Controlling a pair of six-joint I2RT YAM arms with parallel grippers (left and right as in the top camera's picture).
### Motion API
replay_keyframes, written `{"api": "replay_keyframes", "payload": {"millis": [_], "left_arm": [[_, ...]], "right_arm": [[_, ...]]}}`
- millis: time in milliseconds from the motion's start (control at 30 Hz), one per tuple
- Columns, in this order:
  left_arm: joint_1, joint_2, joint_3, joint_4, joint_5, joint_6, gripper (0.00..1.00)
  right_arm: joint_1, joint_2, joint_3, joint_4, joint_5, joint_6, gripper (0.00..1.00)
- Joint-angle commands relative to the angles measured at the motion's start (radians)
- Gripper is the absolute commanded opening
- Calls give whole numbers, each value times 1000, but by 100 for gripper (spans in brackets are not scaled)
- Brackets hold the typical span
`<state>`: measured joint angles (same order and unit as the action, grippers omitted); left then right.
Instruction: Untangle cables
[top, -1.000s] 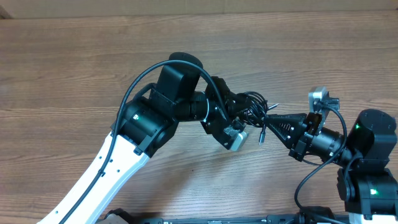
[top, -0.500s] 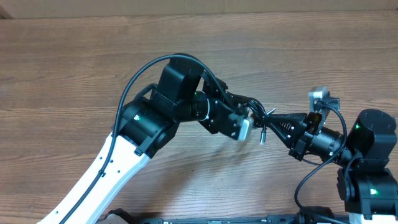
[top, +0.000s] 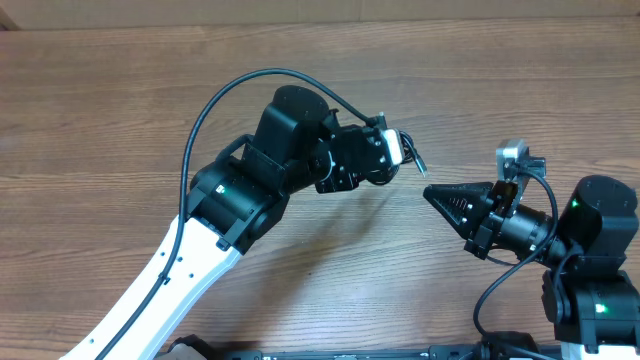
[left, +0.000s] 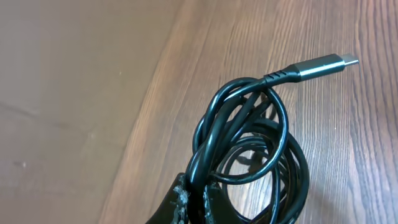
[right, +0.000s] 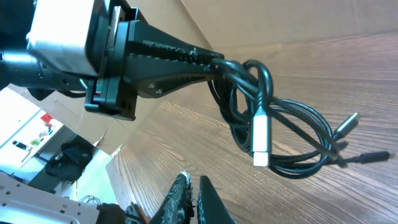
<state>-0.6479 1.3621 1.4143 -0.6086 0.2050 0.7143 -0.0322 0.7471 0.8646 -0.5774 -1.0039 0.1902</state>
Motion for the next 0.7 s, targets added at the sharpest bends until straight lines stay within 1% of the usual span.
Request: {"api": "replay_keyframes", "payload": {"millis": [0,100,133,267,400,500,633,667], "left_arm": [[-1,3,10,10,11,-64,4],[-1,3,10,8,76,-53,4],[-1,3,10,4,97,-39,4],[-1,3,10,-1,107,-34,4],[0,3,10,0,110,-42,4],[0,3,10,0,141,-42,4],[-1,3,10,-4,212,-42,4],[0,3,10,-13,214,-41,4]], "right_arm": [[-2,-3,20,5,-12,-4,4],[-2,-3,20,0,23,-4,35],[-2,-3,20,0,27,-4,40],[-2,-3,20,0,27,-3,41],[-2,-3,20,0,27,-4,36],[-2,-3,20,0,29,-4,36],[-2,-3,20,-16,76,-4,41],[-2,-3,20,-23,92,-4,45]]}}
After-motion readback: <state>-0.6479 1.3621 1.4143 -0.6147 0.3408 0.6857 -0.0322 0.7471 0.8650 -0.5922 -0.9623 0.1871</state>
